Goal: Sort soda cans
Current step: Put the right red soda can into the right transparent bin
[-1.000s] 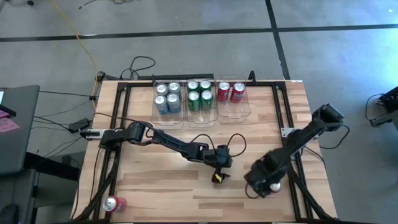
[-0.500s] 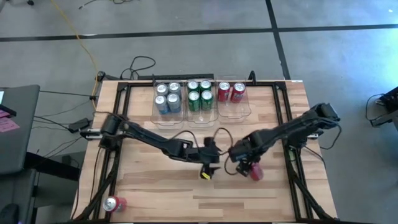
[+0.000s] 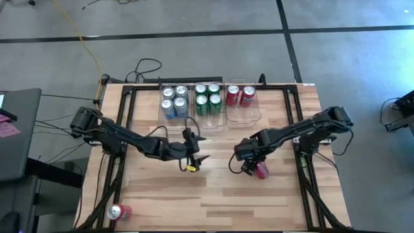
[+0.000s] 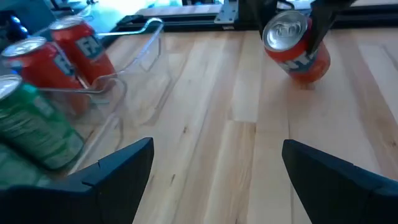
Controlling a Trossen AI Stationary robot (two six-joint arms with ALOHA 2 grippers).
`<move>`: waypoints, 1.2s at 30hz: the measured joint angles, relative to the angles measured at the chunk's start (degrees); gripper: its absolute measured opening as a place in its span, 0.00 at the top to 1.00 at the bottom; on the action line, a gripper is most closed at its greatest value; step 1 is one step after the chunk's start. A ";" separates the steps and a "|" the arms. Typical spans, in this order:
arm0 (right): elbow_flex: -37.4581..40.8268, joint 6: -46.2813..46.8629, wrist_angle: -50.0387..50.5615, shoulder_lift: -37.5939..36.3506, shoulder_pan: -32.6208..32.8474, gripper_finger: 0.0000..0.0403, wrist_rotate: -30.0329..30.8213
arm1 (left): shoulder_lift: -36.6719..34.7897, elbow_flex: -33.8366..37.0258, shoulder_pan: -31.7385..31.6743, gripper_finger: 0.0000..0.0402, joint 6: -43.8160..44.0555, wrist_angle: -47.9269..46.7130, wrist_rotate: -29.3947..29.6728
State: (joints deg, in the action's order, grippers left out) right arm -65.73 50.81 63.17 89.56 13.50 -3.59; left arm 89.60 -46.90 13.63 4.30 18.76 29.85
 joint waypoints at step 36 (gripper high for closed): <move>-4.20 -11.62 -3.56 -20.49 -9.03 0.18 22.21 | -1.44 2.26 -1.24 0.12 1.60 -1.85 2.01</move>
State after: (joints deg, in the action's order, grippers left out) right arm -69.93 39.19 59.61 69.07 4.47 18.62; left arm 88.16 -44.64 12.39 5.89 16.91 31.86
